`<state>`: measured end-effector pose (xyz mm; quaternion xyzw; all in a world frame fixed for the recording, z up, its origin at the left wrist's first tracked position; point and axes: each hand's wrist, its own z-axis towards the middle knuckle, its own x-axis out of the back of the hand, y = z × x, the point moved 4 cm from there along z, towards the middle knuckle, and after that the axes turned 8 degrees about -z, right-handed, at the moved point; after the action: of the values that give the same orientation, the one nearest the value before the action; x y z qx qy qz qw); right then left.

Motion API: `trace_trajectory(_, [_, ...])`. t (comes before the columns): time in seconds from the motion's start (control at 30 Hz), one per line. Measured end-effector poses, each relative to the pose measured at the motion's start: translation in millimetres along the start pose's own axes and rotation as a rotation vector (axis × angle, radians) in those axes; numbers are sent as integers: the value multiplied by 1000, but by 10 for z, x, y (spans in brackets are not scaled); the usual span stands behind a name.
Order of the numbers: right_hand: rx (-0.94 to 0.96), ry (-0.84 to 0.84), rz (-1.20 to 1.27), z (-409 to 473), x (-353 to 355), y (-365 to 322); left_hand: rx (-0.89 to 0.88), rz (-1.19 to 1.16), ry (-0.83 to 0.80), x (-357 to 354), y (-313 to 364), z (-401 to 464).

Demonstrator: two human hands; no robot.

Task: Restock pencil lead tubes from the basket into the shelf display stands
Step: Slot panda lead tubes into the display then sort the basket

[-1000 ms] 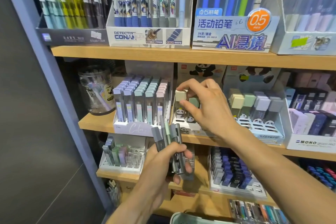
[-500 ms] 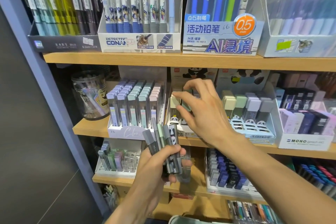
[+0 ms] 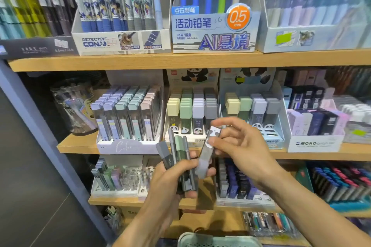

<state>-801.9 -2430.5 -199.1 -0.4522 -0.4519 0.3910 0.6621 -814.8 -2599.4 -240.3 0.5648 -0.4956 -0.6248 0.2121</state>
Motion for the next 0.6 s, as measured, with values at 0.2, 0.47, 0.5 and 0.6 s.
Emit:
trace_trajectory(0.2, [-153, 76, 296, -95, 233, 98, -51, 19, 4, 41, -26, 53])
trace_trajectory(0.47, [-176, -48, 140, -314, 97, 229, -123, 33, -4, 36, -47, 64])
trace_trajectory(0.5, [-169, -70, 105, -337, 74, 234, -129, 42, -10, 32, -46, 61])
trace_trajectory(0.6, [-153, -132, 76, -393, 13, 227, -123, 51, -30, 4, -39, 45])
